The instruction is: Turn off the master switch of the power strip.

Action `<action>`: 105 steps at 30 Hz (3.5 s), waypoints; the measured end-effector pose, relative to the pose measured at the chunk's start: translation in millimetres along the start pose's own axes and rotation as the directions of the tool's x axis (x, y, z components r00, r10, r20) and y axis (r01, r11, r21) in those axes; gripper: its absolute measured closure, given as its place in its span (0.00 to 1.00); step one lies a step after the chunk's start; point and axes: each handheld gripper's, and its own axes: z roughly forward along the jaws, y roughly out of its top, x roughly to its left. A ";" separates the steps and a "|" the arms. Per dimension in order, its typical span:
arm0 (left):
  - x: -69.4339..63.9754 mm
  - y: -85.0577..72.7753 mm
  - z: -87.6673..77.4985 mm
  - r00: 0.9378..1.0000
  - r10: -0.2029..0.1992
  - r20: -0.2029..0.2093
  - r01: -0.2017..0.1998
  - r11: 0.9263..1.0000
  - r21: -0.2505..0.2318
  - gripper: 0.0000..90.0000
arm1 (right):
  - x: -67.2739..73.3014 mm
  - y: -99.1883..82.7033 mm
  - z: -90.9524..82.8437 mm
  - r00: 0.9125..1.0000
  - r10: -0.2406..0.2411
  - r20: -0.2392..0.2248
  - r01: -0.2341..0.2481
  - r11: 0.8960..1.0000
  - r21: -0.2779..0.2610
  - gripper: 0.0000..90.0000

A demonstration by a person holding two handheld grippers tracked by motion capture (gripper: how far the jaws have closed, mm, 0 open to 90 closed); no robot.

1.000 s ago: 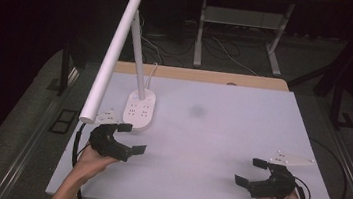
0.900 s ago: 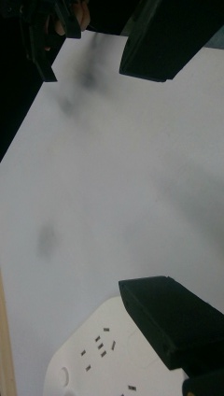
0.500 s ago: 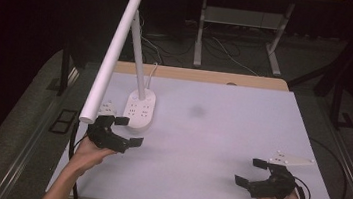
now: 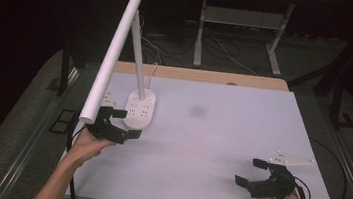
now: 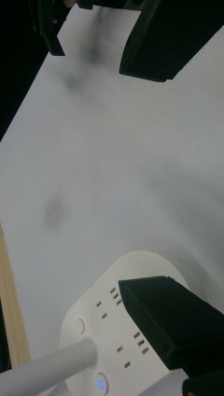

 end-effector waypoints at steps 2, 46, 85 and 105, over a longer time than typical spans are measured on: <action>1.9 1.4 0.2 1.000 -0.003 -0.002 0.003 1.000 0.001 0.00 | 0.0 0.0 0.2 1.000 -0.001 0.000 0.001 1.000 0.002 0.00; 50.5 25.7 13.3 0.997 -0.021 -0.077 0.025 0.999 0.042 0.00 | -0.6 -2.5 0.5 1.000 0.000 0.006 0.000 1.000 0.006 0.00; 114.3 29.3 35.8 0.962 -0.166 -0.218 0.168 0.986 -0.013 0.13 | -2.5 -3.7 3.3 1.000 0.001 0.012 -0.001 1.000 0.014 0.00; 135.1 22.2 36.9 0.918 -0.313 -0.242 0.287 0.948 -0.137 0.26 | -2.4 -4.5 4.5 1.000 0.002 0.013 -0.003 1.000 0.022 0.00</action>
